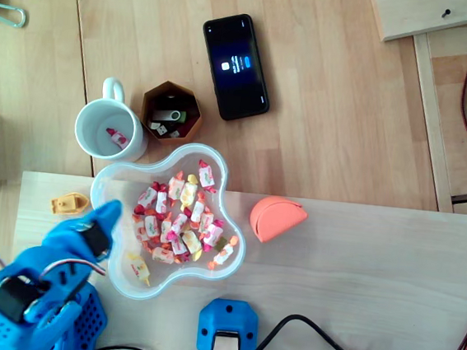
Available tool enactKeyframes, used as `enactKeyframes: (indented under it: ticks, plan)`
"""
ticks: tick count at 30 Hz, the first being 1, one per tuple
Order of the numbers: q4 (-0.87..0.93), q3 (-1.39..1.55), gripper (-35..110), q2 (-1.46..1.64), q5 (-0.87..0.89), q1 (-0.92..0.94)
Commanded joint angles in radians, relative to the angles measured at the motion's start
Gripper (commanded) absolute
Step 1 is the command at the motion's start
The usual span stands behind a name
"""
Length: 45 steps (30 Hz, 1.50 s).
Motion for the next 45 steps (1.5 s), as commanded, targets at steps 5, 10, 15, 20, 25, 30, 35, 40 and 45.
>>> enactKeyframes:
  ticks: [5,10,15,20,25,30,35,40,45]
  plan:
    - [-0.100,0.041,-2,-0.025,0.170,0.074]
    - [-0.290,0.103,-3,-0.040,0.216,0.081]
    - [-0.469,0.258,-2,-0.041,0.296,0.155]
    - [-0.558,0.393,-2,-0.041,0.387,0.258]
    - [-0.561,0.443,2,-0.038,0.397,0.276]
    - [-0.561,0.448,14,-0.038,0.400,0.276]
    - [-0.578,0.465,21,-0.040,0.419,0.267]
    - [-0.580,0.526,21,-0.041,0.436,0.267]
    - [-0.580,0.591,20,-0.040,0.488,0.267]
